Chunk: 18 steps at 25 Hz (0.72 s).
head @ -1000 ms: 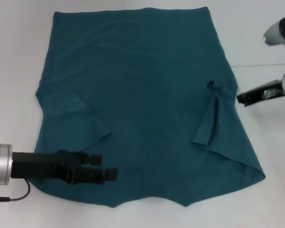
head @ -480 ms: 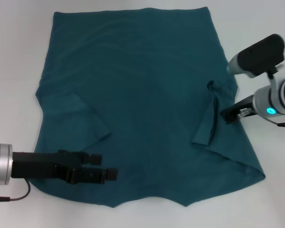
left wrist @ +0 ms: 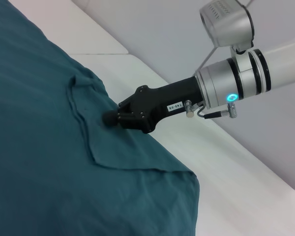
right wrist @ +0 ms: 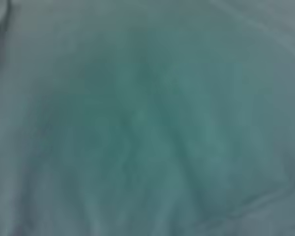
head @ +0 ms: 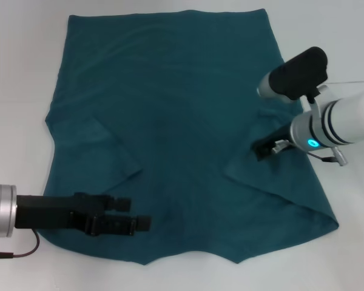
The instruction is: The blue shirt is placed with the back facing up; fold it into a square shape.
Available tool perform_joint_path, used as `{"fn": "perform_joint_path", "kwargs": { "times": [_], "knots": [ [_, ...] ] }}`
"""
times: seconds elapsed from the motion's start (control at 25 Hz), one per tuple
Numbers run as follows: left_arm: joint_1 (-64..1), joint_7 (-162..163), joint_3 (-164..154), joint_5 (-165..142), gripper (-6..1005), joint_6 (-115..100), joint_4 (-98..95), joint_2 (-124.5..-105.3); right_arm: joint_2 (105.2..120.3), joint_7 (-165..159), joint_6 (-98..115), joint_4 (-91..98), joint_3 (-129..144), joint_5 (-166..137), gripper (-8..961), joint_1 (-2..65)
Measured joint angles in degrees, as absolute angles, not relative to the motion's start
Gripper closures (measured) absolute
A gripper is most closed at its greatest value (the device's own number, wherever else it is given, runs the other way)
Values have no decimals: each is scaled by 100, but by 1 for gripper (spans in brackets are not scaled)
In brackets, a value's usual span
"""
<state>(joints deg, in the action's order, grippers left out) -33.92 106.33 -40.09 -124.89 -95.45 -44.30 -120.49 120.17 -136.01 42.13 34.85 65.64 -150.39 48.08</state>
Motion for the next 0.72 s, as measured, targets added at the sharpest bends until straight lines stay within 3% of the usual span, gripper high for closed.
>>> {"fn": "perform_joint_path", "kwargs": {
  "times": [0.4,0.72],
  "knots": [
    [-3302,10602,-3959,-12485,90,-9473,-4488,-12050,11990,-13590,4344,3628,6689,-14611,898,4818],
    [-3035,11254,-3445,-12489,91,-9528,-4999,-11962,11962,-13563,6085,5385,6385,-14381,874,4124]
  ]
}}
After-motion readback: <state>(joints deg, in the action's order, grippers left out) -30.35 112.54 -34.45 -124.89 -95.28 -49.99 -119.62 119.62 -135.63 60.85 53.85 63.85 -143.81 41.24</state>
